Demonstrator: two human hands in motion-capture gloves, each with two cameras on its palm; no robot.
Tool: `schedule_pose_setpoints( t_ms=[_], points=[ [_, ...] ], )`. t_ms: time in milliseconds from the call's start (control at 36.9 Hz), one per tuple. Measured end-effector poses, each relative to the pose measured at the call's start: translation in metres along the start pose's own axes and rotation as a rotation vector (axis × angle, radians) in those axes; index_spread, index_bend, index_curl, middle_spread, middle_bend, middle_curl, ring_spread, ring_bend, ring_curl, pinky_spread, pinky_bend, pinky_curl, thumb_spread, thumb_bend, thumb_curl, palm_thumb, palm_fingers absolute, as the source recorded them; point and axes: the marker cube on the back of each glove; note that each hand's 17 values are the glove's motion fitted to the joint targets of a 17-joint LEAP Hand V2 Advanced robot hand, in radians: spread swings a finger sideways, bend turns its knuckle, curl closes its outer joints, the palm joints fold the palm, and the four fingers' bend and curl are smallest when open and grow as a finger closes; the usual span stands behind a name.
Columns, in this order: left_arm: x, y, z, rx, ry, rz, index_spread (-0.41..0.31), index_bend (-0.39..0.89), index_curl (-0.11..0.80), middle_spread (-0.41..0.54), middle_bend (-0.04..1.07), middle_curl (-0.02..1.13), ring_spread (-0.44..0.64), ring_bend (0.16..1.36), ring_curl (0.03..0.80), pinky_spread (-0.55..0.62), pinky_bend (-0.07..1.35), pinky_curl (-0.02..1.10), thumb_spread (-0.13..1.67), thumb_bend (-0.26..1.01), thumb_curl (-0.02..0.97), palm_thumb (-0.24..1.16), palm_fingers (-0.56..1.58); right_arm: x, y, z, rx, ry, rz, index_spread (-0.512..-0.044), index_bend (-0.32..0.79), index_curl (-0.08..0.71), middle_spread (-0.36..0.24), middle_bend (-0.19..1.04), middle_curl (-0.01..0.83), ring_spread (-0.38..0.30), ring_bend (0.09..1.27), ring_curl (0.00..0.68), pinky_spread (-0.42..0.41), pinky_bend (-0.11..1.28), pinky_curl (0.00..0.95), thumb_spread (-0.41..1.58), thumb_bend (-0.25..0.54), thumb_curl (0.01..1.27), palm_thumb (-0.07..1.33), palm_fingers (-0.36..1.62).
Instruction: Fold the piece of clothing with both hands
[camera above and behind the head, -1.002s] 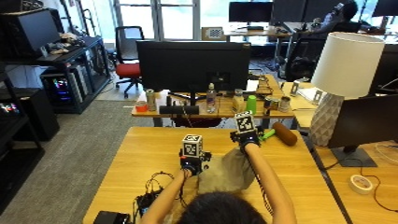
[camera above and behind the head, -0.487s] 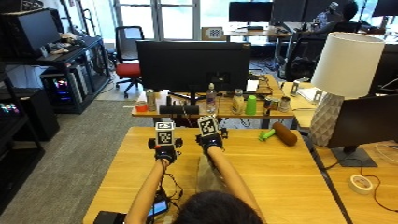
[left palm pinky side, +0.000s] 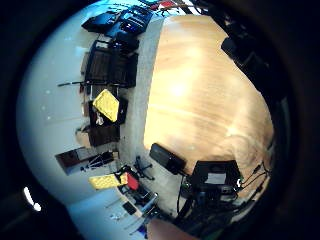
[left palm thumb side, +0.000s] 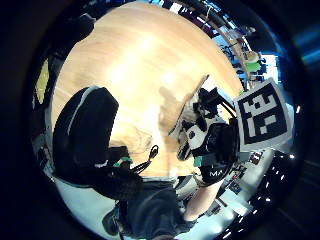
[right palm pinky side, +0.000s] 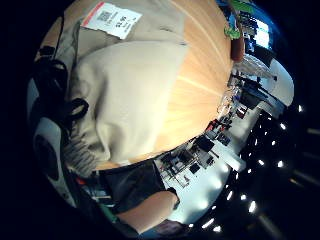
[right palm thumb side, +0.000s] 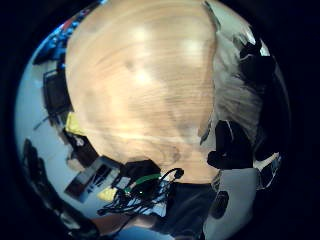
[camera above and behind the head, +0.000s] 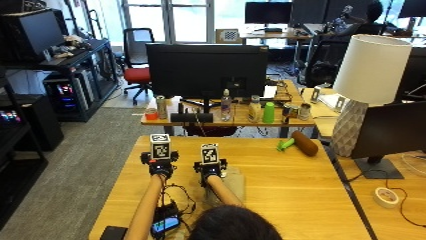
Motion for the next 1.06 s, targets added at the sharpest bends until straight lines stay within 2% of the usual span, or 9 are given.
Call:
schedule_pose_setpoints(
  t_ms=[81,244,379,406,487,568,812,947,1056],
  points=[
    [-0.003,-0.014,-0.001,0.156,0.003,-0.042,-0.125,0.19,0.441,0.051,0.13,0.24,0.12,0.46,0.330,0.11,0.35,0.36,1.33,-0.01,0.202,0.31,0.45,0.002,0.004,-0.004,-0.006,-0.048,-0.034,-0.237,0.01,0.121,-0.131,0.35,0.490,-0.265,0.75,0.456,-0.356,0.72,0.395,0.76,-0.026,0.55,1.04,1.17],
    [-0.002,-0.011,-0.003,0.164,0.001,-0.047,-0.124,0.19,0.441,0.051,0.13,0.24,0.12,0.46,0.329,0.11,0.35,0.36,1.34,-0.01,0.202,0.32,0.45,0.027,0.032,-0.043,0.014,-0.163,-0.077,-0.240,0.01,0.102,-0.120,0.39,0.501,-0.238,0.74,0.448,-0.333,0.72,0.393,0.89,-0.045,0.51,0.95,1.13],
    [0.004,-0.008,-0.013,0.183,0.006,-0.027,-0.124,0.19,0.440,0.051,0.13,0.24,0.12,0.46,0.329,0.11,0.35,0.36,1.34,-0.01,0.202,0.32,0.45,0.094,0.039,-0.101,-0.027,-0.190,0.076,-0.246,0.04,0.106,-0.108,0.41,0.503,-0.201,0.68,0.435,-0.256,0.68,0.386,1.02,-0.043,0.45,0.85,1.07],
    [0.005,-0.009,-0.015,0.180,0.008,-0.027,-0.124,0.19,0.440,0.051,0.13,0.24,0.12,0.46,0.329,0.11,0.35,0.36,1.34,-0.01,0.202,0.32,0.45,0.110,0.040,-0.114,0.029,-0.189,0.092,-0.248,0.06,0.110,-0.107,0.40,0.499,-0.193,0.66,0.429,-0.238,0.67,0.383,1.04,-0.038,0.44,0.84,1.05],
    [0.006,-0.007,-0.023,0.169,0.026,-0.027,-0.124,0.19,0.441,0.051,0.13,0.23,0.12,0.46,0.329,0.11,0.35,0.36,1.34,-0.01,0.201,0.33,0.45,0.162,0.056,-0.156,0.371,-0.189,0.096,-0.260,0.10,0.133,-0.097,0.37,0.491,-0.168,0.61,0.423,-0.174,0.62,0.375,1.08,-0.028,0.42,0.82,0.95],
    [0.009,-0.007,-0.030,0.172,0.056,-0.029,-0.124,0.19,0.441,0.051,0.13,0.23,0.11,0.46,0.330,0.10,0.35,0.36,1.34,-0.01,0.203,0.33,0.45,0.212,0.089,-0.179,0.532,-0.219,0.161,-0.264,0.11,0.150,-0.092,0.35,0.483,-0.152,0.58,0.418,-0.134,0.58,0.367,1.11,-0.022,0.40,0.81,0.93],
    [0.034,-0.001,-0.044,0.183,0.017,0.014,-0.124,0.19,0.441,0.051,0.13,0.23,0.10,0.47,0.333,0.09,0.36,0.37,1.34,-0.01,0.206,0.34,0.45,0.322,0.126,-0.162,0.510,-0.318,0.288,-0.274,0.10,0.170,-0.086,0.33,0.466,-0.132,0.54,0.399,-0.067,0.52,0.341,1.17,-0.008,0.38,0.83,0.94],
    [0.047,0.004,-0.049,0.182,0.015,0.033,-0.125,0.19,0.442,0.051,0.13,0.22,0.09,0.47,0.334,0.08,0.36,0.37,1.34,-0.01,0.207,0.35,0.45,0.330,0.143,-0.154,0.482,-0.343,0.276,-0.276,0.10,0.183,-0.082,0.31,0.461,-0.125,0.52,0.399,-0.035,0.48,0.336,1.18,-0.009,0.38,0.84,0.92],
    [0.056,0.005,-0.053,0.200,0.017,0.054,-0.125,0.19,0.442,0.051,0.13,0.22,0.09,0.47,0.335,0.08,0.36,0.37,1.34,-0.01,0.208,0.35,0.45,0.324,0.154,-0.158,0.539,-0.321,0.241,-0.277,0.10,0.188,-0.076,0.31,0.459,-0.122,0.51,0.398,-0.022,0.46,0.333,1.19,-0.011,0.37,0.85,0.93]
  ],
)
